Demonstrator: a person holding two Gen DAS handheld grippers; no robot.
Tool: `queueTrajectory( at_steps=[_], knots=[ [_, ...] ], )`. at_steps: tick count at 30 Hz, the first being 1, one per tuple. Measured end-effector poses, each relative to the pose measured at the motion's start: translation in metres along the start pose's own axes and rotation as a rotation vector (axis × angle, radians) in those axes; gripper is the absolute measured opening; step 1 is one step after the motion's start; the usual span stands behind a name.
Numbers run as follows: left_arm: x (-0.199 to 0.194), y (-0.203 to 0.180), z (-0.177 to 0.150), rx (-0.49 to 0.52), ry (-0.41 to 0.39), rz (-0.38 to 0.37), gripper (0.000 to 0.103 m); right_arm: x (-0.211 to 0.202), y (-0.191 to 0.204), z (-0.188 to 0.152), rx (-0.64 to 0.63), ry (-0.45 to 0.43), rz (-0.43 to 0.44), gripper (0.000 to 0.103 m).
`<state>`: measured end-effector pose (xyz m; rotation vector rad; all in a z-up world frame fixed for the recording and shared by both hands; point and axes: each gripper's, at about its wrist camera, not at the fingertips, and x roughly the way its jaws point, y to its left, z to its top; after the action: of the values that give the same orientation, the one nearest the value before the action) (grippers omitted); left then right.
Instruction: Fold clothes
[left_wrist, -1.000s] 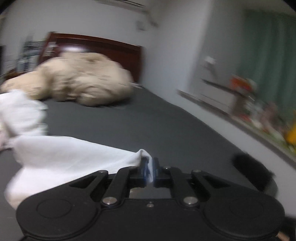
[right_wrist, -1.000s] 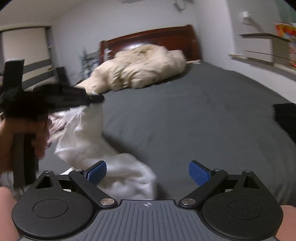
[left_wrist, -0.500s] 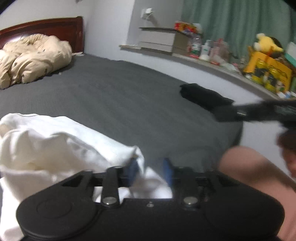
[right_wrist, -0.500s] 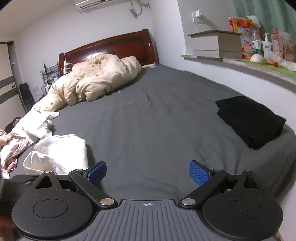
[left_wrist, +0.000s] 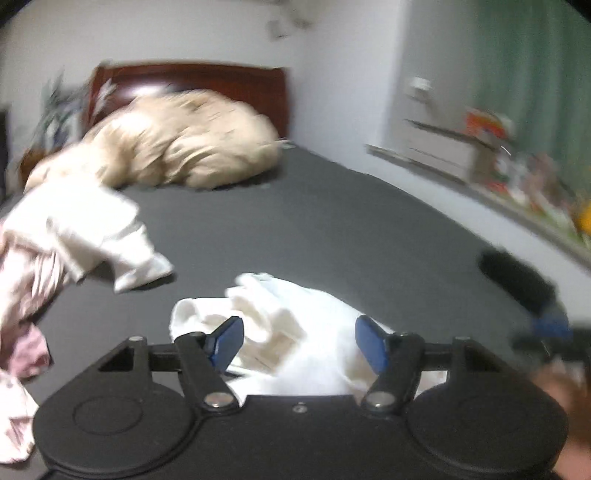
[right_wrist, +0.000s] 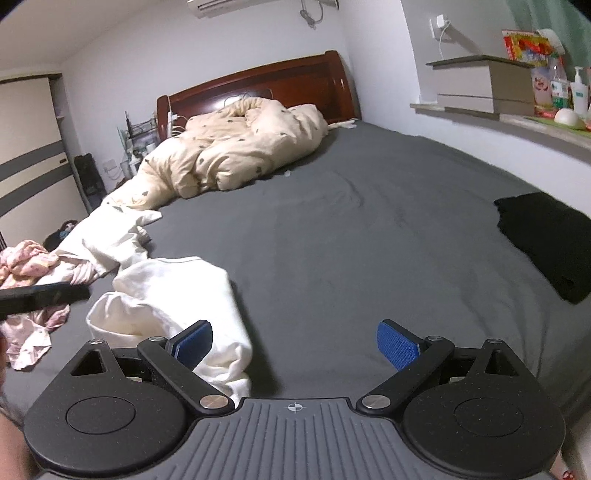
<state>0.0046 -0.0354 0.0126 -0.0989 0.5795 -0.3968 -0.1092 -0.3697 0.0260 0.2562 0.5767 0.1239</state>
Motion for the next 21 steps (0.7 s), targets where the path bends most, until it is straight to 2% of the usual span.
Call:
queueTrajectory(
  at_steps=[2, 4, 6, 8, 10, 12, 14, 17, 21],
  knots=[
    [0.017, 0.007, 0.008, -0.069, 0.022, 0.002, 0.055, -0.002, 0.001, -0.001, -0.007, 0.001, 0.001, 0.096],
    [0.031, 0.010, 0.013, -0.114, 0.045, 0.008, 0.037, -0.005, 0.000, -0.002, -0.014, 0.004, -0.003, 0.096],
    [0.040, 0.008, 0.012, -0.117, 0.060, 0.029, 0.030, -0.007, -0.003, -0.002, -0.011, 0.009, -0.010, 0.096],
    [0.049, 0.005, 0.010, -0.120, 0.074, 0.049, 0.028, -0.009, -0.006, -0.003, -0.004, 0.012, -0.017, 0.096],
    [0.058, 0.002, 0.009, -0.123, 0.089, 0.069, 0.012, -0.011, -0.009, -0.003, 0.001, 0.014, -0.020, 0.096],
    [0.058, 0.001, 0.006, -0.096, 0.084, 0.081, 0.010, -0.012, -0.010, -0.003, 0.002, 0.018, -0.022, 0.096],
    [0.053, -0.002, 0.003, -0.072, 0.065, 0.060, 0.009, -0.011, -0.011, -0.004, 0.005, 0.021, -0.020, 0.096],
    [0.044, -0.017, 0.003, -0.028, 0.032, -0.018, 0.008, -0.010, -0.010, -0.002, 0.008, 0.014, -0.015, 0.096],
    [0.032, -0.050, -0.004, 0.084, 0.009, -0.129, 0.008, -0.014, -0.010, 0.007, 0.012, -0.018, -0.002, 0.096]
  ],
)
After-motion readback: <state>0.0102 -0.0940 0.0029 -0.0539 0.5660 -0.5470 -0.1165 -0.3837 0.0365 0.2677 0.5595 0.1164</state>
